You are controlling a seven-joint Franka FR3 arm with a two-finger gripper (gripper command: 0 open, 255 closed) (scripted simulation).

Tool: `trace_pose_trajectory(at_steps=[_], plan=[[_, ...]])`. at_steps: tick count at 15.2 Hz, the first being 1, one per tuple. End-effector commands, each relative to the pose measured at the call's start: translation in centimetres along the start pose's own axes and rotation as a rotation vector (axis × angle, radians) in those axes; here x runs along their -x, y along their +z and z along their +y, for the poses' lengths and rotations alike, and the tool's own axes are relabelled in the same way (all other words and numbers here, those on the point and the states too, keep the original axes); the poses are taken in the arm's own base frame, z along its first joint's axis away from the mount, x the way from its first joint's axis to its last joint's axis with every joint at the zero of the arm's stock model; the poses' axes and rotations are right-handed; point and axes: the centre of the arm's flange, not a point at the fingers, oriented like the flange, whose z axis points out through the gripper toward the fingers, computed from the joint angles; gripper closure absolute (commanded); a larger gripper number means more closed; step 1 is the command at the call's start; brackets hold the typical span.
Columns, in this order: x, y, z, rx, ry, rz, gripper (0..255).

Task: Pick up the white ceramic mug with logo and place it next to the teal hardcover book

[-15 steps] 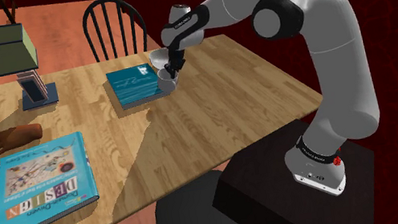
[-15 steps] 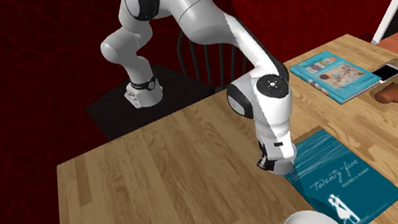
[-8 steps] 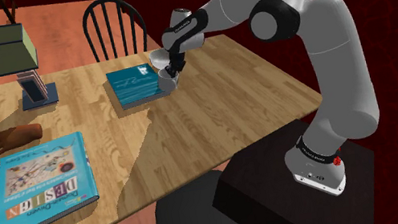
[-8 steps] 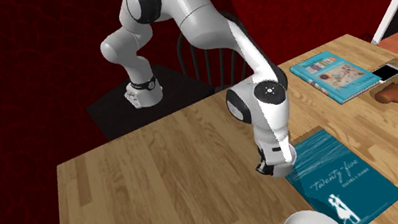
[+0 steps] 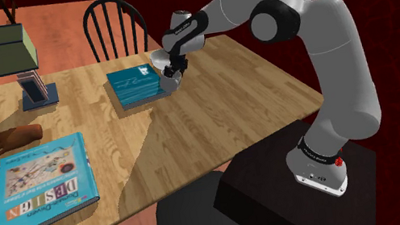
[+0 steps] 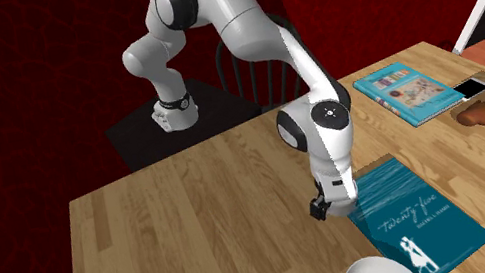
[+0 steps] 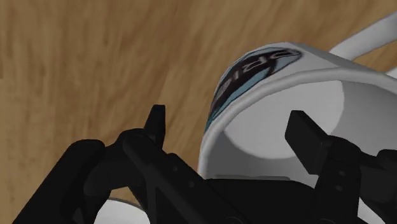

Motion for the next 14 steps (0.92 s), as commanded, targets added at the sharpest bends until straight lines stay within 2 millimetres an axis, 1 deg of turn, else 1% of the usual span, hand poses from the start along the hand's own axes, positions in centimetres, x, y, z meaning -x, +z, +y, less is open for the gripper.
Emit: trace_pose_trajectory(at_steps=[1, 2, 5, 6, 14], plan=[[0.0, 0.0, 0.0, 0.000, 0.000, -0.001, 0], [0.1, 0.1, -0.2, 0.000, -0.001, -0.001, 0], [0.1, -3.8, -0.2, 0.000, -0.001, -0.001, 0], [0.1, -4.9, -0.2, 0.000, -0.001, -0.001, 0], [0.1, -4.9, -0.2, 0.000, -0.001, -0.001, 0]])
